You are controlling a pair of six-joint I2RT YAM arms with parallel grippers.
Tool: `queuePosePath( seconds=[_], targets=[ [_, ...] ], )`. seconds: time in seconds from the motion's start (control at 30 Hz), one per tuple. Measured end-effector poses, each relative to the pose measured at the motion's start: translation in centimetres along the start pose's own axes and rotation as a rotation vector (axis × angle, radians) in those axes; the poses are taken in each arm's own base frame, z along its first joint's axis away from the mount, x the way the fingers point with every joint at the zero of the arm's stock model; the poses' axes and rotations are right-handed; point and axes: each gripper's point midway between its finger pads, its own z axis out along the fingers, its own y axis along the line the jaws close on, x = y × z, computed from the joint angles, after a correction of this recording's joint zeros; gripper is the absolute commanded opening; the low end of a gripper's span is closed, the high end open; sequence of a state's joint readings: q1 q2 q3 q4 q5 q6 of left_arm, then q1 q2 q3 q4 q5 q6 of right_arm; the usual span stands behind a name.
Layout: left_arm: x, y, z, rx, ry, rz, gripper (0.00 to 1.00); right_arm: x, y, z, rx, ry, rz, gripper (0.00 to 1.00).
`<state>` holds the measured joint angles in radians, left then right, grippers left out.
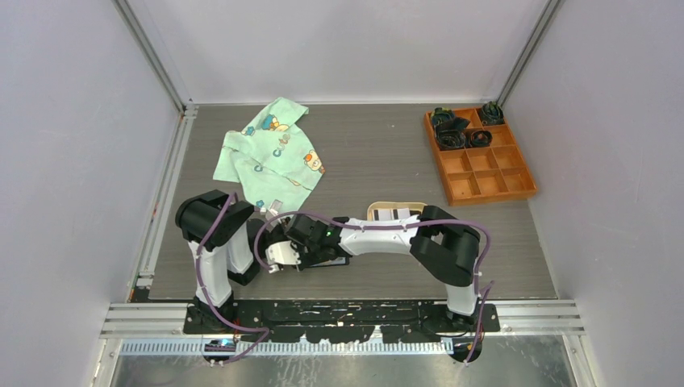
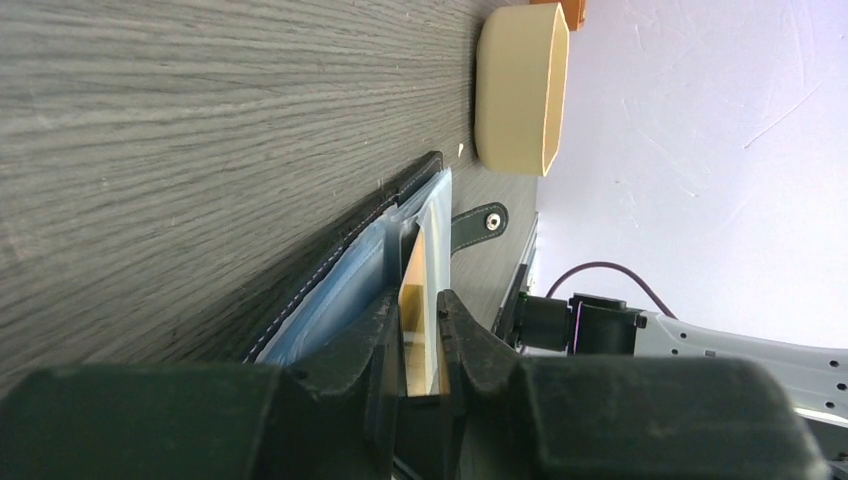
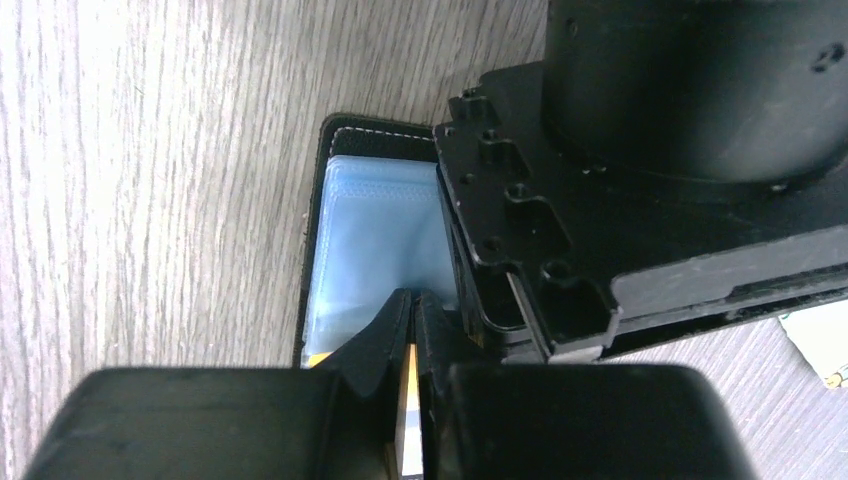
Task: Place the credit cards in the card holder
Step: Insert the credit card into the card holder.
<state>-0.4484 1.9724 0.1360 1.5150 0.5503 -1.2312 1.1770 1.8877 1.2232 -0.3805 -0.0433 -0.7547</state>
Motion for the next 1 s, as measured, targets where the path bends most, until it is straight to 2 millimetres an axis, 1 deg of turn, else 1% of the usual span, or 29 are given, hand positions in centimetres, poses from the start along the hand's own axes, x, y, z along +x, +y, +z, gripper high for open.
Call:
queuePosePath(
  seconds=[0.27,0.43,0.57,0.73,0.8,0.83,0.87,0.97,1.0],
  targets=[
    [-0.1,-0.1,-0.3,0.004,0.002,-0.006,0.25,1.4,-0.4,-0.1,0.034,0.014,0.011,0.11],
    [-0.3,0.0,-0.5,0.002,-0.005,-0.009,0.26,2.8,-1.1,-0.5,0.050,0.029,0.042,0.11],
    [-0.5,0.0,-0.6,0.001,-0.011,-0.008,0.27,3.4,-1.5,-1.1,0.063,0.026,0.058,0.11],
    [-0.5,0.0,-0.7,-0.004,-0.011,-0.007,0.26,4.3,-1.7,-1.9,0.042,0.015,0.114,0.15],
    [-0.5,0.0,-0.8,-0.011,-0.013,-0.006,0.26,4.5,-1.4,-2.5,0.003,-0.012,0.161,0.17],
    [-0.5,0.0,-0.9,-0.015,-0.015,-0.007,0.27,4.2,-0.8,-2.8,-0.036,-0.038,0.184,0.19],
    [-0.5,0.0,-1.0,-0.020,-0.015,-0.008,0.26,4.4,-0.9,-3.5,-0.060,-0.063,0.220,0.20],
    [-0.6,-0.4,-1.3,-0.026,-0.024,0.006,0.26,3.8,-0.8,-6.1,-0.136,-0.168,0.286,0.24],
    [-0.7,-0.7,-1.4,-0.023,-0.026,0.014,0.26,3.5,-0.9,-7.2,-0.158,-0.211,0.302,0.26]
  ],
)
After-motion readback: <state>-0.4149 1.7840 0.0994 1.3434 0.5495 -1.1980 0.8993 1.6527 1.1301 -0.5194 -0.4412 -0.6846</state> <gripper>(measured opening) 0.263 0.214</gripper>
